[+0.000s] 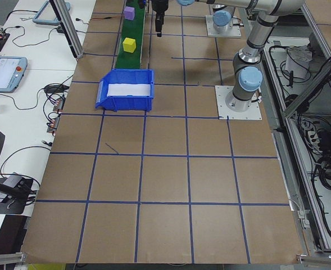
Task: Move block left to right into plate
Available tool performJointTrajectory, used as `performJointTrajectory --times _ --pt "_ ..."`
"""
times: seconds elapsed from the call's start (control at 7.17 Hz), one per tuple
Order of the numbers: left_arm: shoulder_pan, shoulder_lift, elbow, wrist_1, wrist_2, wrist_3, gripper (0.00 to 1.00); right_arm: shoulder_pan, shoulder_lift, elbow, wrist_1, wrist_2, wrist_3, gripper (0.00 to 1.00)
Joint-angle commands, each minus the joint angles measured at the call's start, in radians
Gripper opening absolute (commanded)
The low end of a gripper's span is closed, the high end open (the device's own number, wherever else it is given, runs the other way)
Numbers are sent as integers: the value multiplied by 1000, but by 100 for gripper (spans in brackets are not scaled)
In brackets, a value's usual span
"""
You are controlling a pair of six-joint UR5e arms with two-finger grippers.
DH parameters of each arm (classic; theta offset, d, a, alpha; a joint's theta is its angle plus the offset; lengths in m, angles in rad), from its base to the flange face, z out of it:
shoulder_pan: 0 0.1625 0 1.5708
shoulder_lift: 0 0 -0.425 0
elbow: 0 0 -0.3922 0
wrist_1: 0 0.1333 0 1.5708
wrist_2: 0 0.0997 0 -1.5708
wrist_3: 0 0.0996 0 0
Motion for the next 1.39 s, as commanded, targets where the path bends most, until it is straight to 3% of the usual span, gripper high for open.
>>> performJointTrajectory --times 0.0,0.42,0.7,0.98,1.12,1.25 --pt "5 3 -4 3 -7 -3 100 23 8 0 -6 -58 29 100" --pt "4 4 -3 4 -1 -2 100 24 34 -2 -27 -62 51 100" --pt "4 4 -3 4 -3 -3 100 24 48 0 -61 -176 34 92" --pt "4 4 -4 3 -1 -3 100 23 38 -14 -61 -299 28 33" --pt "4 4 -4 3 -1 -3 100 21 3 -5 -61 -378 -13 25" --pt "4 4 -4 1 -1 -3 100 -6 -19 4 -52 -411 -139 25"
